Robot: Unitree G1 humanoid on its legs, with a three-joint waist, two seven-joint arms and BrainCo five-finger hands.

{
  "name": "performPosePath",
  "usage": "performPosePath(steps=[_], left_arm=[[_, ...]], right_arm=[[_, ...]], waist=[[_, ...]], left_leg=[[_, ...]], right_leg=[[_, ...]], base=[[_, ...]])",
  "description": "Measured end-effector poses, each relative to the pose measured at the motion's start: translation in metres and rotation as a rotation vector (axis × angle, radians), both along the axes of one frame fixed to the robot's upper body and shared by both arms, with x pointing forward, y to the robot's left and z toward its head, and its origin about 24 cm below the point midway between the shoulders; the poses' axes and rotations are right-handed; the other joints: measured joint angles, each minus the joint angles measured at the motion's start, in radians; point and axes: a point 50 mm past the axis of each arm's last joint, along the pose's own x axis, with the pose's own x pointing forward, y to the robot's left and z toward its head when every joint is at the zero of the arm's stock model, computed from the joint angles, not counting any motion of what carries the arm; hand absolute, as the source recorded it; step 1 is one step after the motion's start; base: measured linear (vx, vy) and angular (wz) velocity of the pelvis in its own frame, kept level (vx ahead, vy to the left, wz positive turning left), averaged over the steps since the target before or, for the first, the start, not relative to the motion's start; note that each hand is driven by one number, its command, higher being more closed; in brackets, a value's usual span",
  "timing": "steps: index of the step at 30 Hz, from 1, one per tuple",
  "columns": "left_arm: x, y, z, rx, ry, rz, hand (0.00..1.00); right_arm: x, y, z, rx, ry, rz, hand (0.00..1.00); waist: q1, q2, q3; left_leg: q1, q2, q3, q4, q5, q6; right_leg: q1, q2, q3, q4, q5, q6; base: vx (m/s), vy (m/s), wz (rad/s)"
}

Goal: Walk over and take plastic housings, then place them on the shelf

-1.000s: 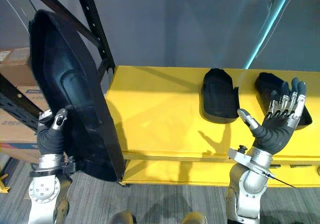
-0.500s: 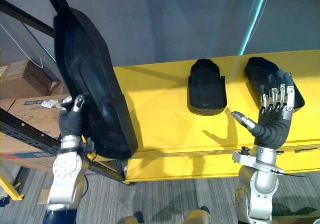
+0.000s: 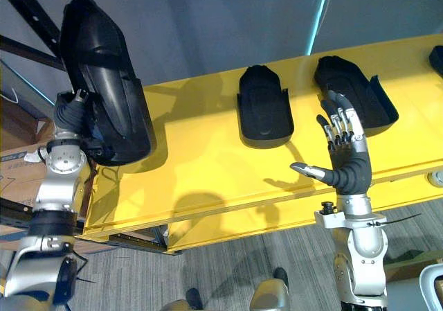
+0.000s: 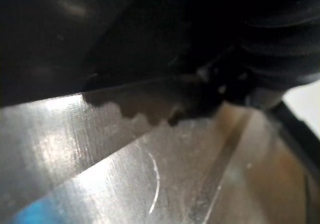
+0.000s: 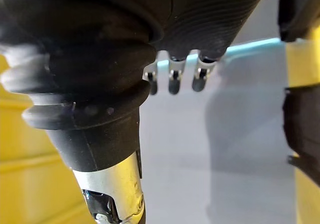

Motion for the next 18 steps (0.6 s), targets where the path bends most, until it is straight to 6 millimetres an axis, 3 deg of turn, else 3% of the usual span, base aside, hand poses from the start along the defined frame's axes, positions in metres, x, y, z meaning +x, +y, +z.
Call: performPosePath(steps=[9,13,18], left_arm=[[0.019,0.004,-0.013,-0.090,0.211,-0.010,1.00],[0.021,0.003,-0.015,-0.129,0.246,-0.025,1.00],[0.020,0.007,-0.039,-0.155,0.376,-0.018,1.00]], right_arm=[[0.001,0.002,0.000,-0.026,0.015,0.035,0.00],[0.001,0.001,0.002,-0.053,0.020,0.051,0.00],[0.002,0.002,0.003,-0.053,0.022,0.053,0.00]], waist=[[-0.060,0.025,0.043],[-0.063,0.041,0.091],[-0.068,0.042,0.105]], left_leg=[[0.020,-0.003,0.031,-0.013,0.000,0.001],[0.018,-0.003,0.043,-0.008,0.000,0.001],[-0.001,-0.003,0.051,0.009,0.000,0.001]], right_leg=[[-0.020,0.004,0.044,0.009,0.001,0.001],[-0.031,0.005,0.054,0.021,0.000,0.001],[-0.060,0.006,0.069,0.043,-0.001,0.000]], base=[[0.00,0.003,-0.13],[-0.04,-0.004,-0.07],[-0.02,-0.008,-0.05]])
